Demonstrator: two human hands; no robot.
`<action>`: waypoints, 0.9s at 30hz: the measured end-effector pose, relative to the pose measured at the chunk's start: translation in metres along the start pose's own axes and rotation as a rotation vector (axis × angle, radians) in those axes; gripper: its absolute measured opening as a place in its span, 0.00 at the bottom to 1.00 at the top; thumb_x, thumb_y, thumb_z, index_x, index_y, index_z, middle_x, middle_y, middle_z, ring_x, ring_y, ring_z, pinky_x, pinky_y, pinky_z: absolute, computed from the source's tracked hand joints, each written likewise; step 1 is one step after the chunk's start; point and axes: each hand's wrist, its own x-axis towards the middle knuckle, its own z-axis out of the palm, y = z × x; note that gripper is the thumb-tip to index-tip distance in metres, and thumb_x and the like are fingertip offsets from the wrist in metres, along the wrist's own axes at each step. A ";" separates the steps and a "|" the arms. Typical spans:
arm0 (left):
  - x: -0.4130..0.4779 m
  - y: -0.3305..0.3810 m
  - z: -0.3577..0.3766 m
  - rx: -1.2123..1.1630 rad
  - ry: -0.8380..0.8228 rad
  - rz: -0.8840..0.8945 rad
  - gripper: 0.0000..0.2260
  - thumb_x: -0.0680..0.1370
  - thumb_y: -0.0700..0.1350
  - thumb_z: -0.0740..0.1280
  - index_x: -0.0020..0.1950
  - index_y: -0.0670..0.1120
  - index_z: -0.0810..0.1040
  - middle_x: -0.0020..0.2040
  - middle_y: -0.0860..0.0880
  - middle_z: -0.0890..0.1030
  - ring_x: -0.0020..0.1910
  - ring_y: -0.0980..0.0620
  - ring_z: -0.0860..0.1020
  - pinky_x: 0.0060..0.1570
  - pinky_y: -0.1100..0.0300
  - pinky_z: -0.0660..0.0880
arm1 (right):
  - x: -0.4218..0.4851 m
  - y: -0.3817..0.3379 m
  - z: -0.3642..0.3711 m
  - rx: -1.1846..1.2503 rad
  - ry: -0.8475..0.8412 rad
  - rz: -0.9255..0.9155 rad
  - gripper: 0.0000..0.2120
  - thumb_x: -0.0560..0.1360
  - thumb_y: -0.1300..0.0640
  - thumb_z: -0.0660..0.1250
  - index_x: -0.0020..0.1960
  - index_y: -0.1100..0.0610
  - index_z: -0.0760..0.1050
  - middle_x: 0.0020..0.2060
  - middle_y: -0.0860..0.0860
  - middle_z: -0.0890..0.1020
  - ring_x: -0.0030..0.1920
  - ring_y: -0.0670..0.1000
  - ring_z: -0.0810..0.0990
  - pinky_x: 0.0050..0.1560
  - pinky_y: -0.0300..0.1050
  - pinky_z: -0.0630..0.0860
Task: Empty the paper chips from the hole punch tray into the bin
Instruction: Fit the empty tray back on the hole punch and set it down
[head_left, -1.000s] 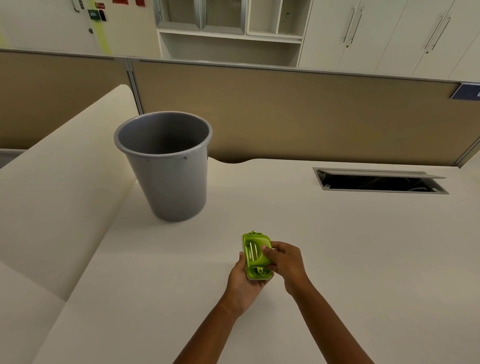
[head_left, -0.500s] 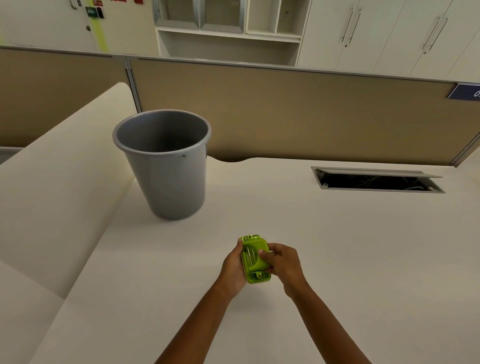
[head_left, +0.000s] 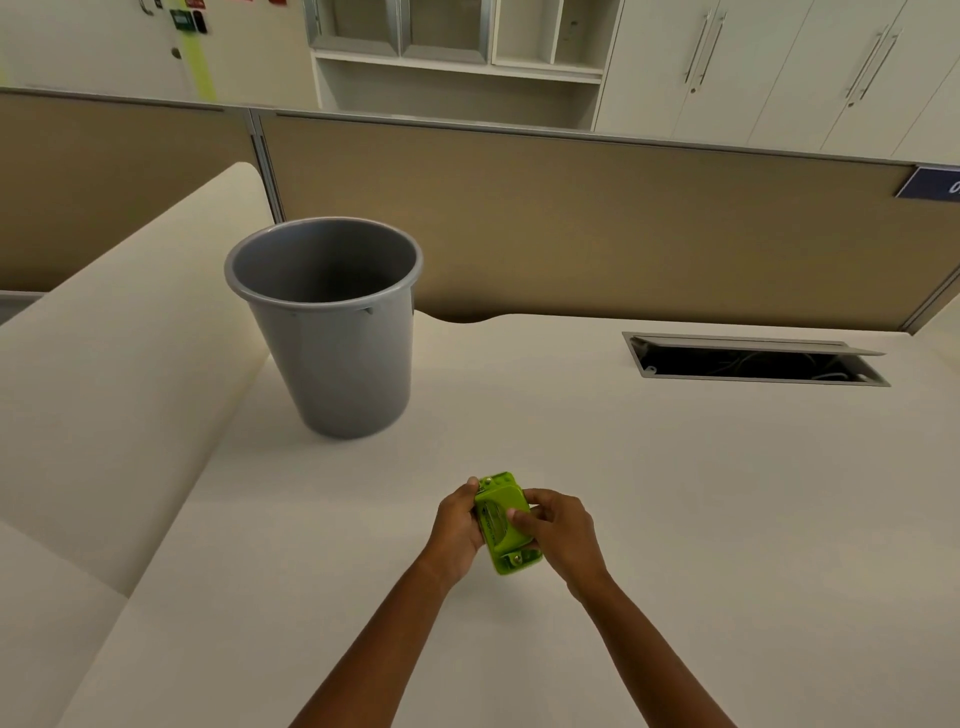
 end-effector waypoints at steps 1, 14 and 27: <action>-0.001 0.001 0.001 0.010 0.000 0.003 0.16 0.82 0.46 0.52 0.46 0.41 0.76 0.42 0.42 0.79 0.40 0.48 0.78 0.38 0.57 0.76 | 0.001 0.000 -0.001 -0.019 -0.010 -0.007 0.11 0.75 0.57 0.64 0.49 0.64 0.80 0.38 0.63 0.82 0.40 0.56 0.81 0.50 0.56 0.79; -0.010 -0.001 -0.002 0.140 -0.099 0.046 0.12 0.81 0.42 0.56 0.45 0.43 0.78 0.38 0.46 0.80 0.37 0.52 0.78 0.34 0.61 0.78 | 0.029 0.002 -0.023 0.209 -0.156 0.134 0.11 0.76 0.64 0.63 0.54 0.68 0.78 0.45 0.60 0.80 0.48 0.54 0.78 0.47 0.40 0.77; -0.010 -0.003 -0.001 0.216 0.006 0.071 0.08 0.79 0.42 0.60 0.46 0.44 0.79 0.37 0.46 0.80 0.37 0.49 0.78 0.35 0.59 0.78 | 0.025 0.006 -0.022 0.343 -0.142 0.172 0.06 0.75 0.67 0.63 0.42 0.62 0.77 0.38 0.55 0.80 0.41 0.51 0.79 0.41 0.37 0.77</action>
